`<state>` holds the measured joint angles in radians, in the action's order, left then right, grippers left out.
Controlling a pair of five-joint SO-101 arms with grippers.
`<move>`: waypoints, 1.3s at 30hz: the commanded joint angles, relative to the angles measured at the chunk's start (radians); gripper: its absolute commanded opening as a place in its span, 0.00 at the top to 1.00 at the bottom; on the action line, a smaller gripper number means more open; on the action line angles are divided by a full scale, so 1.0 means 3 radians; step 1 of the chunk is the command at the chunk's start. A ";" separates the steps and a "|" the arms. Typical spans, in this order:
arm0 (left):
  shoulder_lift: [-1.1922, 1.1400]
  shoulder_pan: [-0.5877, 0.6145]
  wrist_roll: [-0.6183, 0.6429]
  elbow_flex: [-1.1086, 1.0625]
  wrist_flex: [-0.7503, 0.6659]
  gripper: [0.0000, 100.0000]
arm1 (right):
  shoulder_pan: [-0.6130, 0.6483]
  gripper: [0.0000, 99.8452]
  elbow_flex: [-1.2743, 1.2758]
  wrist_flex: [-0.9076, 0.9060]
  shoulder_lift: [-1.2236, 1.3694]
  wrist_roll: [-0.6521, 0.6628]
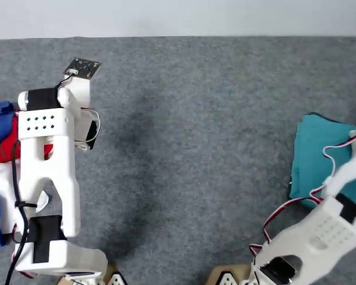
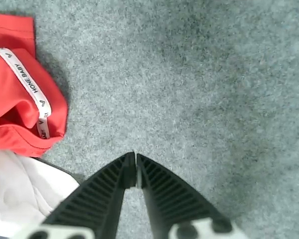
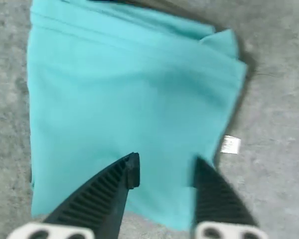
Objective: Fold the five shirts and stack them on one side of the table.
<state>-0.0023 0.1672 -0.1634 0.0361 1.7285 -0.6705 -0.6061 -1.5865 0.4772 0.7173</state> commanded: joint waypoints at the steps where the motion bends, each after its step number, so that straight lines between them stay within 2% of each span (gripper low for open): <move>1: 0.0169 -0.0010 -0.0010 0.0028 0.0082 0.99 | 0.0008 0.95 -0.0153 -0.0018 0.0095 -0.0041; 4: 0.0169 -0.0010 -0.0010 0.0028 0.0082 0.99 | -0.0125 1.00 -0.0153 -0.0064 0.0182 -0.0031; 8: 0.0169 -0.0010 -0.0010 0.0028 0.0082 0.99 | -0.0432 0.99 -0.0138 -0.0023 0.0386 -0.0020; 13: 0.0169 -0.0010 -0.0005 0.0028 0.0082 0.99 | -0.0637 0.99 -0.0153 0.0120 0.0780 0.0394; 22: 0.0199 -0.0010 -0.0005 0.0033 0.0087 0.99 | -0.0606 0.99 -0.0813 -0.0391 0.0381 0.0414; 30: 0.0849 -0.0092 -0.0005 0.0018 0.0087 0.99 | -0.0412 0.99 -0.0869 -0.0698 0.0176 0.0399; 34: 0.1028 0.0164 -0.0036 -0.0069 0.0087 0.98 | -0.0401 0.99 -0.0772 -0.0703 -0.0049 0.0389; 39: 0.1110 0.0818 -0.0378 -0.0228 0.0087 0.86 | -0.0217 0.99 -0.0286 -0.0703 -0.0591 -0.0061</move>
<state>0.2831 0.3007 -0.2232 -0.0299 1.7300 -0.7825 -0.7472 -1.7568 0.4465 0.7725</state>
